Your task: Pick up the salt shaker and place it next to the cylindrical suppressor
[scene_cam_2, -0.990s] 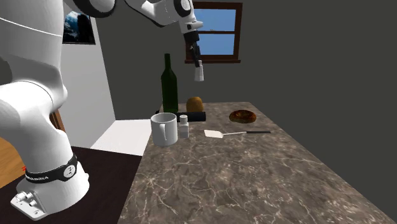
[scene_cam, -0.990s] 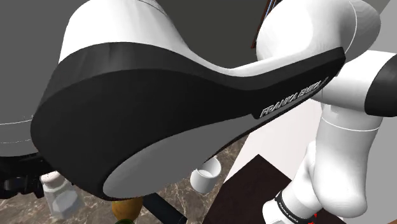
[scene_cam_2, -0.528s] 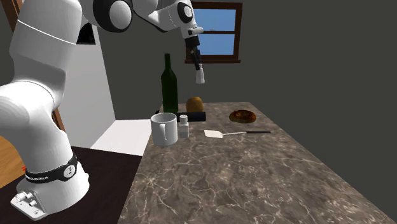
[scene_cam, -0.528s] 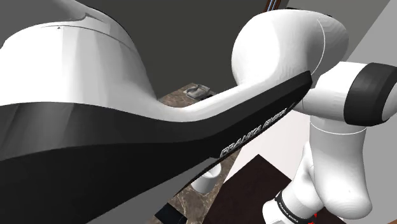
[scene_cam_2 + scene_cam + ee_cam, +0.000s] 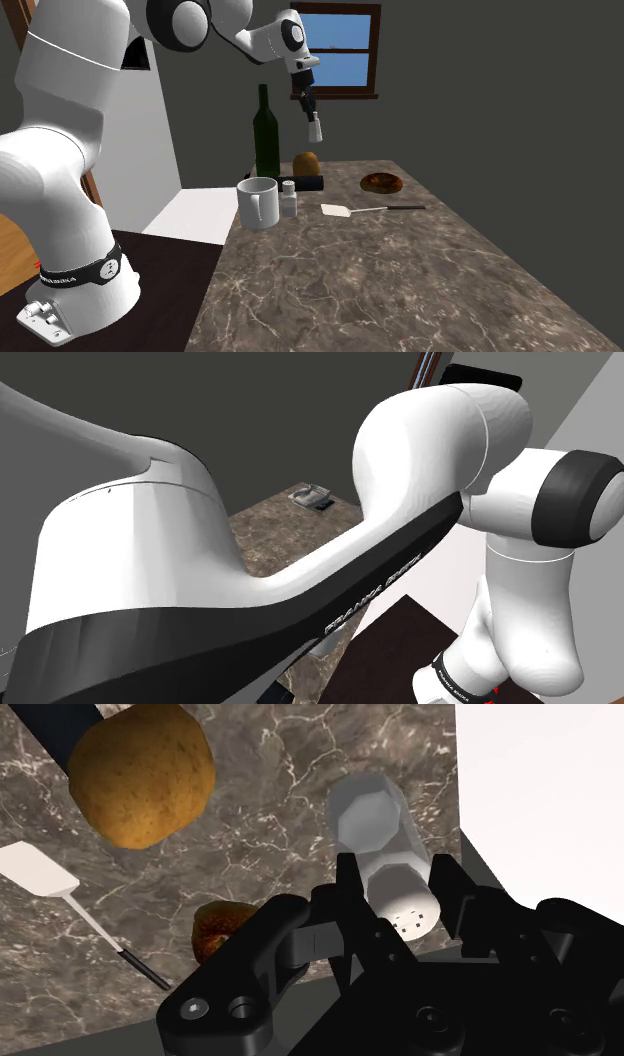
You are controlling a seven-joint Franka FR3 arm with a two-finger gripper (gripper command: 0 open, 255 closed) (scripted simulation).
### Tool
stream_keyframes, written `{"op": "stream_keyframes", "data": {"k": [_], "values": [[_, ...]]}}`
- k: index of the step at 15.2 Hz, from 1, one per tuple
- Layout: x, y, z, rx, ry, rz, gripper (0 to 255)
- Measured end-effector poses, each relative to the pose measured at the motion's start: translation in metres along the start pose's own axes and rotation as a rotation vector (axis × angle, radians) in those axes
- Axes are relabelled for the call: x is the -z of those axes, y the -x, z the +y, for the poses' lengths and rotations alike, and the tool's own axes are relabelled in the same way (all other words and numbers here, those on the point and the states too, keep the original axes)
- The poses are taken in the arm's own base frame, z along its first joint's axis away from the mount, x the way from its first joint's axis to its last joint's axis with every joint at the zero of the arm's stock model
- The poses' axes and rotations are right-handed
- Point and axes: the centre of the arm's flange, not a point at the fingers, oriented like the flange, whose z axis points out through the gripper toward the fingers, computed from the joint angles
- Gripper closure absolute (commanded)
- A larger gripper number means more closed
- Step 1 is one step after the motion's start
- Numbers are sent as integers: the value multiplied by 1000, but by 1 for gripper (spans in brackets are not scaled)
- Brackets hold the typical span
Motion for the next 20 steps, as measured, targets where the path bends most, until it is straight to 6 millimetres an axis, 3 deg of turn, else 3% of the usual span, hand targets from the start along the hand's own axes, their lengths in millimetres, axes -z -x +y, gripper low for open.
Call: {"op": "stream_keyframes", "data": {"k": [11,15,20], "values": [[-56,15,4,0,0,0,255],[-58,18,0,-19,-27,-10,255],[-77,35,-3,-178,-59,-244,255]]}}
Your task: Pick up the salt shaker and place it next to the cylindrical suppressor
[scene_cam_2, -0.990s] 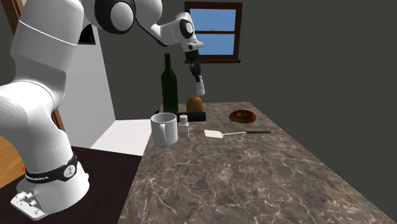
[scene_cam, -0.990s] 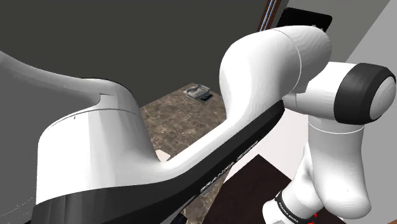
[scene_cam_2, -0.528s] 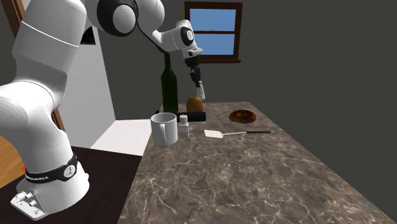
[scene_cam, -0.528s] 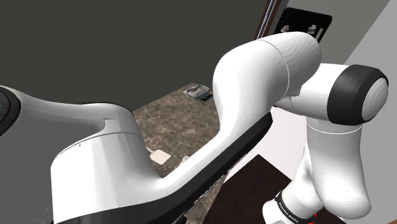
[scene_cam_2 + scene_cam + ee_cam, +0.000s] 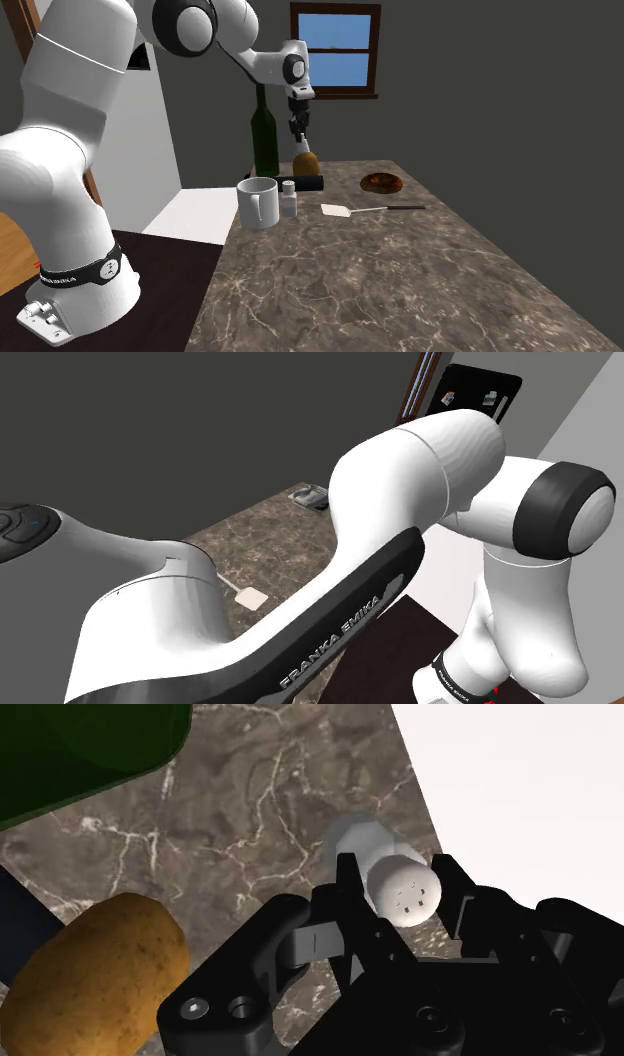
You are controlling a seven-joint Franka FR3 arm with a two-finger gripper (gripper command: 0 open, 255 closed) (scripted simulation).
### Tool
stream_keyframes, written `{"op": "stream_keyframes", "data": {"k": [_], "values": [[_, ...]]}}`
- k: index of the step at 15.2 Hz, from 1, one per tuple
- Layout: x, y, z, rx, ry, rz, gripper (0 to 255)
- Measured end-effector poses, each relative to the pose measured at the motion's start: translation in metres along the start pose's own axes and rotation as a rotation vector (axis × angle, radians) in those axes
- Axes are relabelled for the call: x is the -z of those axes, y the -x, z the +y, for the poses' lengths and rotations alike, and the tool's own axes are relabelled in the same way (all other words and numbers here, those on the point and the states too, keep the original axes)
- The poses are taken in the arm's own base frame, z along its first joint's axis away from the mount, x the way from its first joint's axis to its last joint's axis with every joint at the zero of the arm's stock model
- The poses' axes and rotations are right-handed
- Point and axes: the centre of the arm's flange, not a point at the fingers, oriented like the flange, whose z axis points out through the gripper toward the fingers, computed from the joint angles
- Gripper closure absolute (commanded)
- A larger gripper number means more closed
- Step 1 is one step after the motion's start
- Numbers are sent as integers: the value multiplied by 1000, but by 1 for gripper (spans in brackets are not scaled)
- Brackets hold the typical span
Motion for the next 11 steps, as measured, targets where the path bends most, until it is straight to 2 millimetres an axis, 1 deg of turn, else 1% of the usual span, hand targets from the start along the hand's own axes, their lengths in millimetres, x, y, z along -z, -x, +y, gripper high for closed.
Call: {"op": "stream_keyframes", "data": {"k": [1,2,3,4,5,6,7,9,11], "values": [[-3,0,1,-29,2,-43,255],[-4,-4,6,-46,-7,-59,255],[-6,-1,3,-62,-13,-74,255],[-6,0,-1,-65,-17,-77,255],[-4,4,1,-58,-23,-62,255],[-1,-1,3,-40,-22,-34,255],[2,2,1,-22,-33,-2,0],[7,12,3,2,-44,32,0],[12,17,13,15,-54,52,0]]}}
